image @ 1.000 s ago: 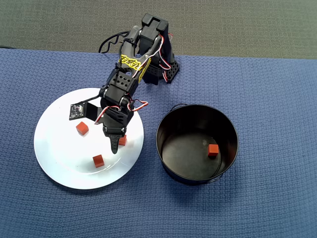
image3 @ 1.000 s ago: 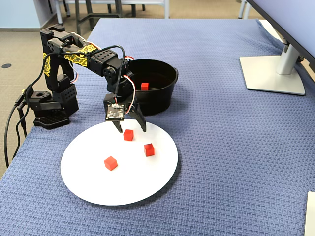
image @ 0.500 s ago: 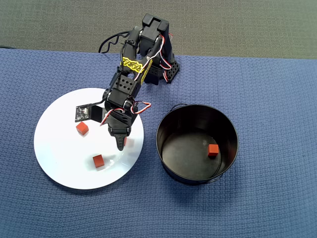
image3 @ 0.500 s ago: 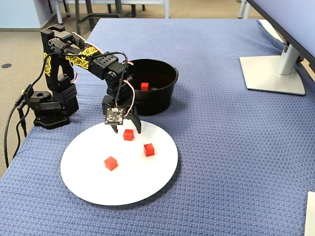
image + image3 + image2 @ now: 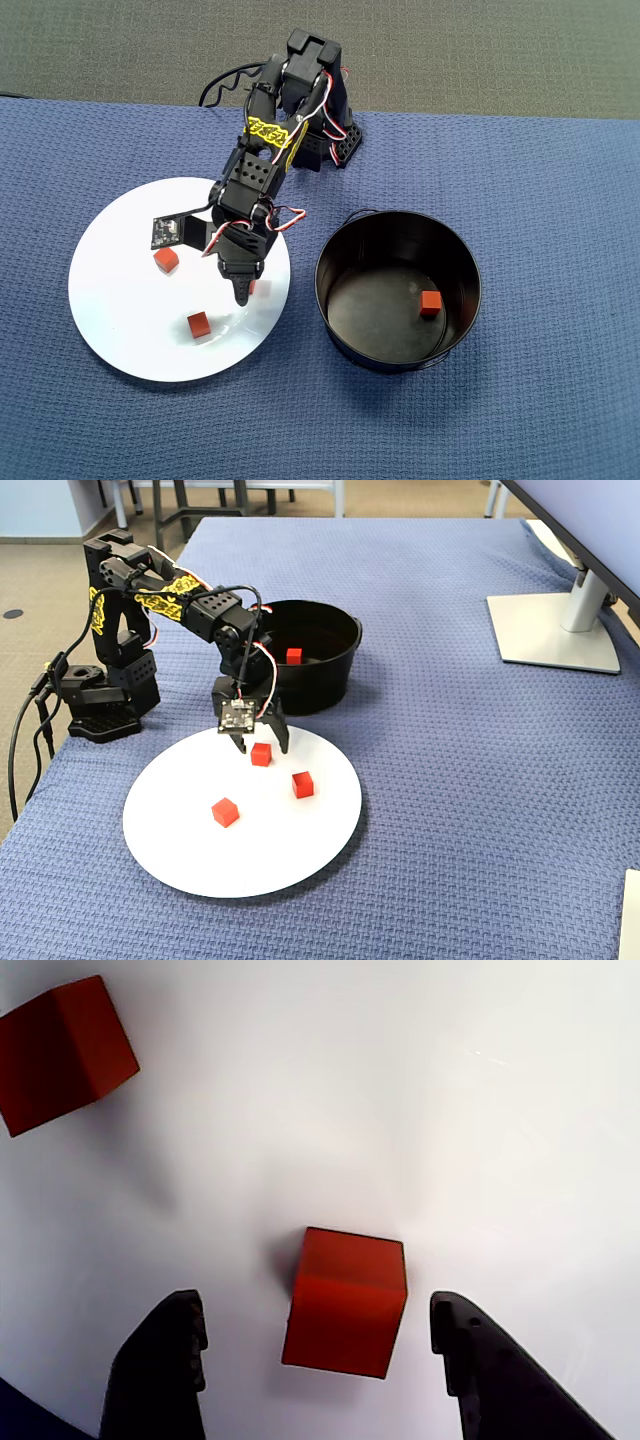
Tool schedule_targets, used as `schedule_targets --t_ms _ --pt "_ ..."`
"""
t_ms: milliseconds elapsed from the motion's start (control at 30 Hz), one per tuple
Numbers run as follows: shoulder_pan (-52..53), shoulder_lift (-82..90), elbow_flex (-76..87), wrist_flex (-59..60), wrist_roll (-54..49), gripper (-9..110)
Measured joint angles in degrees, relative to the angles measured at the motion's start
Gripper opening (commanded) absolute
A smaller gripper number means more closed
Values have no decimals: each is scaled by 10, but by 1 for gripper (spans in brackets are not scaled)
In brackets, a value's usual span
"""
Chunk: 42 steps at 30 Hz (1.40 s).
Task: Pick up the red cubes from the white plate and place them in the black recipient
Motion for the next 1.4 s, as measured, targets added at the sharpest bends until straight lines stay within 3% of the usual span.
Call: schedule_targets --t_ms 233,433,733,933,1400 --pt "-1 -23 3 -13 -1 15" --pt "-4 -23 3 -17 0 0" --pt "-3 -7 1 -12 18 0" --pt "-8 113 -37 72 78 0" --pt "-253 247 -125 135 255 0"
